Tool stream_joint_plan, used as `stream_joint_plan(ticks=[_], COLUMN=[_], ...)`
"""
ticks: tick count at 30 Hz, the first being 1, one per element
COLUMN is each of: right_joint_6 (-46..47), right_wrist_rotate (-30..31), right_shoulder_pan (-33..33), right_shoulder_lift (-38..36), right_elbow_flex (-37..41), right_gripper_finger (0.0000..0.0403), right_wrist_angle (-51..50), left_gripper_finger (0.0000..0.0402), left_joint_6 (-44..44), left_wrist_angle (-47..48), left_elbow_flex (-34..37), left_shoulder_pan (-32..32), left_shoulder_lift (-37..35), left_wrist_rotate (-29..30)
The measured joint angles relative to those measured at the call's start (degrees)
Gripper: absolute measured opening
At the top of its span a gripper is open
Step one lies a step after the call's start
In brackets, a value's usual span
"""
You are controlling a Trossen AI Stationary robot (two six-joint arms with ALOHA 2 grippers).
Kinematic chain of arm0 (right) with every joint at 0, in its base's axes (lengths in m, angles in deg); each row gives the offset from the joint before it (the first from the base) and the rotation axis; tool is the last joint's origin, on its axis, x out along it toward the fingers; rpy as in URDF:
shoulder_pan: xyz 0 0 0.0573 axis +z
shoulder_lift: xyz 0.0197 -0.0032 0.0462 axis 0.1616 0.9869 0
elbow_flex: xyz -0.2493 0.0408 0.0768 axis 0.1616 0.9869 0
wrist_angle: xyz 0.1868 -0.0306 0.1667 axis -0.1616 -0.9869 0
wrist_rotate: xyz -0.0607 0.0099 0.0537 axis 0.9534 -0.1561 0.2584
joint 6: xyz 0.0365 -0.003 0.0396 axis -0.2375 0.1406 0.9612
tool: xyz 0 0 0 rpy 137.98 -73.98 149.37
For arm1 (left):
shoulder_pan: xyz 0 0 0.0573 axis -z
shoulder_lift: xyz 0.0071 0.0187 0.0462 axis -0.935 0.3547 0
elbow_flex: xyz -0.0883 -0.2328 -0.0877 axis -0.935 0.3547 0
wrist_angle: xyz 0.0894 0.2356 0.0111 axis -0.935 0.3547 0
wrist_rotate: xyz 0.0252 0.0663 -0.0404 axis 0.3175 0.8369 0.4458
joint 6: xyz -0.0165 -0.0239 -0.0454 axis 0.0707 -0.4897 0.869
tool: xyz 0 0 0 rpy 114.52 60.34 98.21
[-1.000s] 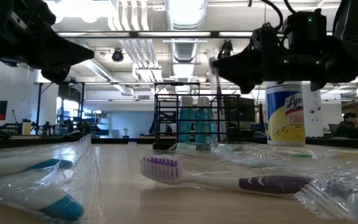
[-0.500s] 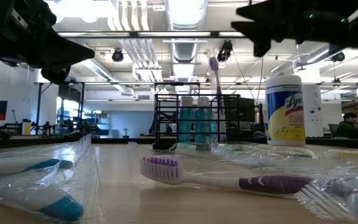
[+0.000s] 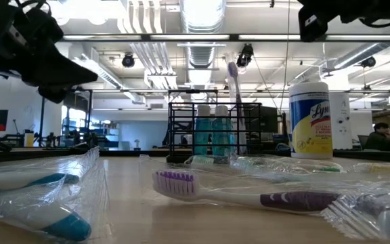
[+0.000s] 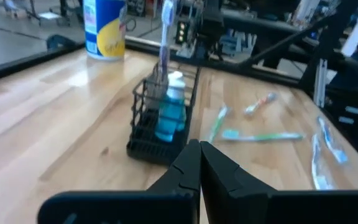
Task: Pick & Place toothbrushing station
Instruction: Put the violet toothbrush into the black organizer
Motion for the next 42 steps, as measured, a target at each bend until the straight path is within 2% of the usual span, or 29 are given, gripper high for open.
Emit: stream_joint_plan(ticks=[7, 14, 18, 20, 23, 26, 29, 32, 36, 42], right_joint_6=[1.5, 3.8, 10.2, 16.6, 23.9, 28.6, 30.5, 30.4, 29.8, 30.0], right_wrist_rotate=[6.5, 8.6, 10.0, 13.1, 13.3, 13.1, 8.5, 5.0, 4.9, 4.8], right_shoulder_pan=[5.0, 8.8, 10.8, 11.5, 11.6, 11.8, 11.9, 12.2, 12.7, 12.7], right_shoulder_lift=[11.1, 26.4, 34.7, 38.7, 44.5, 50.2, 55.3, 59.7, 65.6, 71.8], right_elbow_flex=[-3.6, -14.3, -24.6, -30.7, -40.1, -48.8, -56.5, -63.2, -70.7, -75.2], right_gripper_finger=[0.0009, 0.0008, 0.0008, 0.0009, 0.0016, 0.004, 0.0077, 0.0121, 0.0172, 0.0212], right_wrist_angle=[0.6, -1.8, -13.6, -23.5, -39.5, -52.0, -58.9, -61.8, -65.7, -70.1], left_gripper_finger=[0.0008, 0.0014, 0.001, 0.0009, 0.0008, 0.0008, 0.0008, 0.0008, 0.0008, 0.0008], left_joint_6=[-0.8, 0.6, 1.3, 2.4, 4.2, 5.0, 5.1, 5.2, 5.2, 5.2], left_wrist_angle=[3.0, 3.0, 2.9, 3.1, 3.0, 3.0, 3.0, 3.0, 3.0, 3.0], left_elbow_flex=[0.0, 0.0, 0.0, 0.0, 0.0, 0.0, 0.0, 0.0, 0.0, 0.0], left_shoulder_pan=[0.0, 0.0, 0.0, 0.0, 0.0, 0.0, 0.0, 0.0, 0.0, 0.0], left_shoulder_lift=[-1.5, -2.0, -2.3, -2.3, -2.2, -2.2, -2.2, -2.2, -2.2, -2.2], left_wrist_rotate=[-3.5, -3.5, -3.5, -3.5, -3.7, -3.7, -3.7, -3.7, -3.7, -3.7])
